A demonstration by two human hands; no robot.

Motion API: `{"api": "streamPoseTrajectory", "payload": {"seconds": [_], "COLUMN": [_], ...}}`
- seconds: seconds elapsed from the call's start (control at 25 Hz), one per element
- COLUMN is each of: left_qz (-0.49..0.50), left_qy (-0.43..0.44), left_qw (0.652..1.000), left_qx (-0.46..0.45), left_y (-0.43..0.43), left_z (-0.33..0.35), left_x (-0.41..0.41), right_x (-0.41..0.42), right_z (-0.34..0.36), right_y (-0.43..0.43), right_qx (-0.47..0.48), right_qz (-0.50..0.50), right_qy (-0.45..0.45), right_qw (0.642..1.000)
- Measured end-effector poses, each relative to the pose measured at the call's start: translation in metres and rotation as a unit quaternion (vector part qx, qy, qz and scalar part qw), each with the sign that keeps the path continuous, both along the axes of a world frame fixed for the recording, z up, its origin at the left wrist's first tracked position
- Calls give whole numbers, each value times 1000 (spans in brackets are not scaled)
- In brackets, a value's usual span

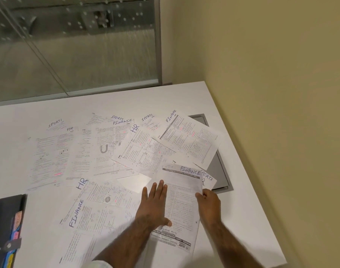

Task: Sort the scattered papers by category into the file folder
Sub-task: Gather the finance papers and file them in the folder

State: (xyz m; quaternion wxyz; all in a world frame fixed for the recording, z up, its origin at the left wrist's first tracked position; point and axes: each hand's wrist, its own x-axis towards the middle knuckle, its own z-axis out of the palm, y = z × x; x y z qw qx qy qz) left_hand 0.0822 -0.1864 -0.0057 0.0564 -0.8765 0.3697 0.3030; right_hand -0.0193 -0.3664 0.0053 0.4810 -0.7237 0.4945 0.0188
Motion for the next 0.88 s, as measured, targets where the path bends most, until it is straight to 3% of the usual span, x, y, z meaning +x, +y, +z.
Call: {"api": "streamPoseTrajectory", "payload": {"seconds": [0.08, 0.16, 0.2, 0.32, 0.4, 0.48, 0.68, 0.8, 0.88], "left_qz": [12, 106, 185, 386, 444, 446, 438, 450, 469], "left_qy": [5, 39, 74, 171, 255, 375, 426, 377, 348], "left_qw": [999, 982, 952, 800, 715, 657, 657, 680, 678], "left_qx": [-44, -153, -233, -426, -477, -478, -441, -440, -447], "left_y": [0, -1, -1, 5, 14, 20, 21, 21, 24], "left_z": [7, 16, 24, 59, 77, 90, 98, 91, 84], "left_x": [1, 4, 8, 23, 36, 49, 72, 87, 95], "right_x": [-3, -4, -4, 4, 17, 37, 88, 120, 141], "right_z": [7, 19, 28, 58, 75, 82, 84, 85, 80], "right_y": [-3, -9, -14, -30, -41, -52, -68, -78, -90], "right_qx": [-19, 24, 58, 127, 176, 210, 250, 197, 134], "right_qz": [1, -26, -43, -69, -64, -44, 33, 81, 51], "right_qy": [-34, -97, -126, -204, -226, -223, -221, -179, -148], "right_qw": [999, 995, 989, 968, 956, 951, 942, 960, 978]}}
